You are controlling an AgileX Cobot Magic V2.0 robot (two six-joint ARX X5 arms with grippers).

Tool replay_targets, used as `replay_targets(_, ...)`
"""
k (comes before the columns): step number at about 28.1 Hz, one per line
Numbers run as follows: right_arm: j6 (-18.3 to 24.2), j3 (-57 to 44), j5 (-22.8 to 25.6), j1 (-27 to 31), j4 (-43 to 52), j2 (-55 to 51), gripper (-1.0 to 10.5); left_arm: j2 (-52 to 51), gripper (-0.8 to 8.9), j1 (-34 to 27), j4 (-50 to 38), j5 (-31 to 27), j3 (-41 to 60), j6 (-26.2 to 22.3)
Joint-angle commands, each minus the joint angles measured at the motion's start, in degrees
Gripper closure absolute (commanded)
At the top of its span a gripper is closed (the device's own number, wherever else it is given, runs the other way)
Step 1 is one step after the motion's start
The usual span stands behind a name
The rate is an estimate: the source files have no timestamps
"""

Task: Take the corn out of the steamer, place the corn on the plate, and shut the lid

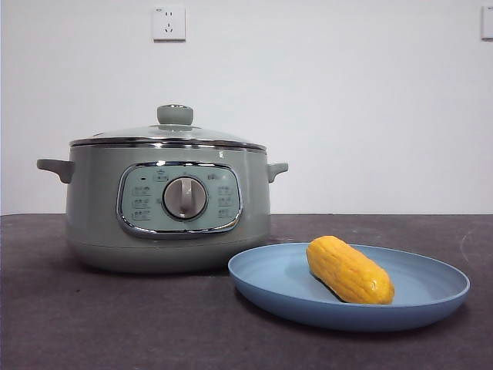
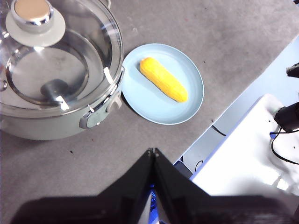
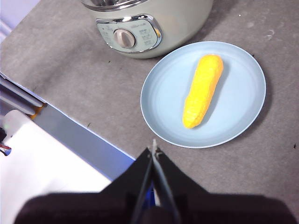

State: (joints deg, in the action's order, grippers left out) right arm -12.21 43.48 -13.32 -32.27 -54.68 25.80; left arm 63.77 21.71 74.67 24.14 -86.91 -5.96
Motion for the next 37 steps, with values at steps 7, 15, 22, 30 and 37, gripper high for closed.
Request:
replay_targets(7, 0.3, -0.5, 0.2, -0.1, 0.1, 0.1, 9.5, 0.0, 8.17, 0.0, -2.9, -0.5, 0.2, -3.6)
replay_targets(15, 0.3, -0.5, 0.2, -0.1, 0.1, 0.1, 9.5, -7.3, 8.17, -7.4, -30.2, -0.9, 3.6, -12.1)
replay_targets(22, 0.3, -0.5, 0.2, -0.1, 0.1, 0.1, 9.5, -22.1, 8.17, -18.3, -51.4, -0.1, 24.4, -12.1)
replay_targets(30, 0.3, -0.5, 0.2, -0.1, 0.1, 0.1, 9.5, -38.9, 8.17, -22.6, -62.1, -7.6, 51.3, -9.7)
replay_targets(37, 0.3, -0.5, 0.2, -0.1, 0.1, 0.1, 9.5, -49.8, 8.17, -24.5, -68.4, -12.2, 69.9, -4.8)
